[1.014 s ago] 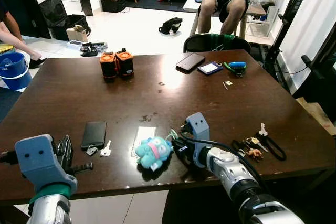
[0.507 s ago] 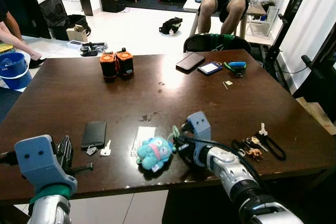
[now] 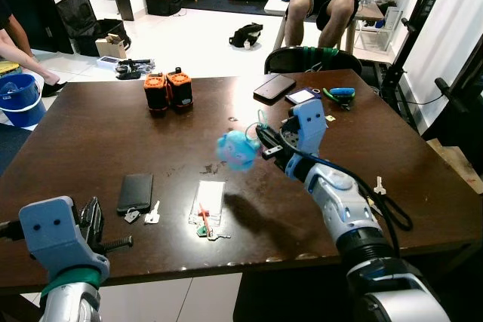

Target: Hang keys on a hook

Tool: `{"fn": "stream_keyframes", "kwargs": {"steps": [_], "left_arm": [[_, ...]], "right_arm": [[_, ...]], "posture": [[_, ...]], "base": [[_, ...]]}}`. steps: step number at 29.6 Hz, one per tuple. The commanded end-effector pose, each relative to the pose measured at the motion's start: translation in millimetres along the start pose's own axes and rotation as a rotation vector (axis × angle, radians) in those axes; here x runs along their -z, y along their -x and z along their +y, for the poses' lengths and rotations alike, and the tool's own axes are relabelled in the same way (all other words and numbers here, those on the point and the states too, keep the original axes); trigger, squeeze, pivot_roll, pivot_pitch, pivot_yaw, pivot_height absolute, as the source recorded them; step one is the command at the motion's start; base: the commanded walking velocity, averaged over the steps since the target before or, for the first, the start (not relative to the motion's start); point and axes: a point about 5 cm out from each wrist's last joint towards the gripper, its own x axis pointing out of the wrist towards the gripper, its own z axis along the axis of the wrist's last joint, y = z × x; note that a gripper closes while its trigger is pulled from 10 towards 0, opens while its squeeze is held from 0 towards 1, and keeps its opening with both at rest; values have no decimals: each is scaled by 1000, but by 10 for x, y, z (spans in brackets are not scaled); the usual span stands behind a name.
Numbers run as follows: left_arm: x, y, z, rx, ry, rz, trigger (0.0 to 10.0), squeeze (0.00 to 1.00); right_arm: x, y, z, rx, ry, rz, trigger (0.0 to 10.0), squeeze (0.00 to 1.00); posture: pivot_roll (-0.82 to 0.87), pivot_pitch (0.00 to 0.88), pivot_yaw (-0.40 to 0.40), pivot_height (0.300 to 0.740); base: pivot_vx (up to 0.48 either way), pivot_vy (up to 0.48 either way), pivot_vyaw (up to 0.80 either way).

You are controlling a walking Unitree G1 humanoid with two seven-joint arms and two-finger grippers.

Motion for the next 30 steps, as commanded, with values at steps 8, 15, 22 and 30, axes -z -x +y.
{"fn": "stream_keyframes", "kwargs": {"steps": [8, 15, 22, 30], "left_arm": [[-5, 5, 10, -22, 25, 15, 10000, 0], [-91, -51, -17, -34, 57, -19, 10000, 0], [-84, -52, -33, -32, 64, -18, 10000, 0], [-154, -125, -105, -31, -5, -35, 10000, 0]], "right_arm": [[126, 26, 139, -44, -46, 114, 0, 0], [-346, 74, 238, -11, -184, -279, 0, 0], [-404, 86, 293, 7, -184, -328, 0, 0], [60, 133, 223, 199, -1, -81, 10000, 0]], "posture": [[-35, 62, 89, 740], [-43, 54, 77, 740], [-49, 38, 83, 740], [-54, 0, 41, 740]], "base": [[0, 0, 0], [0, 0, 0], [0, 0, 0], [0, 0, 0]]}}
